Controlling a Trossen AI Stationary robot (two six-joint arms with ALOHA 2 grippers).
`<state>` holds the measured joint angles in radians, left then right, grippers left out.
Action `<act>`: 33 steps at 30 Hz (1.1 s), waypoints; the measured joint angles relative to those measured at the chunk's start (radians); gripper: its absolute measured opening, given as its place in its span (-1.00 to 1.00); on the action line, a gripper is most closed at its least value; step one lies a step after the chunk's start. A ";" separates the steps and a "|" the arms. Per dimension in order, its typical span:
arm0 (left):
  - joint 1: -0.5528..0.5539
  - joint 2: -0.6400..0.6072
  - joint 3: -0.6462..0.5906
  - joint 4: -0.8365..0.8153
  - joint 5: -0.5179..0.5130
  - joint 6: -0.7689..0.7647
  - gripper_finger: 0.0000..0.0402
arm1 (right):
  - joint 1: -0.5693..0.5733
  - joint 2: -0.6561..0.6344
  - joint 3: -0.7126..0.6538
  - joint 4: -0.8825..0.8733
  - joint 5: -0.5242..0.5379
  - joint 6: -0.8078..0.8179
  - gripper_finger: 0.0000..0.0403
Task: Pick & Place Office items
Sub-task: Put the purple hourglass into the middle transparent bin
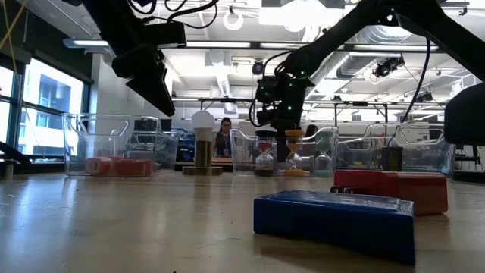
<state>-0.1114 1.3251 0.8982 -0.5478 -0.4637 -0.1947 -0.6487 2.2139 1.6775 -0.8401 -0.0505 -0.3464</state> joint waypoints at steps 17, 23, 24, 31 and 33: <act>0.000 0.000 0.000 -0.001 0.000 -0.005 0.23 | 0.000 0.005 -0.017 0.004 -0.011 -0.039 -0.24; 0.000 0.000 0.000 -0.001 0.000 -0.006 0.23 | 0.000 0.010 -0.017 0.004 -0.008 -0.033 -0.30; 0.000 0.000 0.000 -0.001 0.000 -0.006 0.23 | -0.001 0.010 -0.017 0.004 -0.009 -0.032 -0.29; 0.000 0.000 0.000 -0.001 0.000 -0.008 0.23 | -0.003 0.010 -0.016 0.005 -0.013 0.013 -0.16; 0.000 0.000 0.000 -0.001 0.000 -0.008 0.23 | -0.005 0.011 -0.016 -0.003 -0.012 0.048 -0.16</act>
<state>-0.1113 1.3247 0.8981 -0.5491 -0.4637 -0.2024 -0.6537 2.2247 1.6615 -0.8431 -0.0623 -0.2987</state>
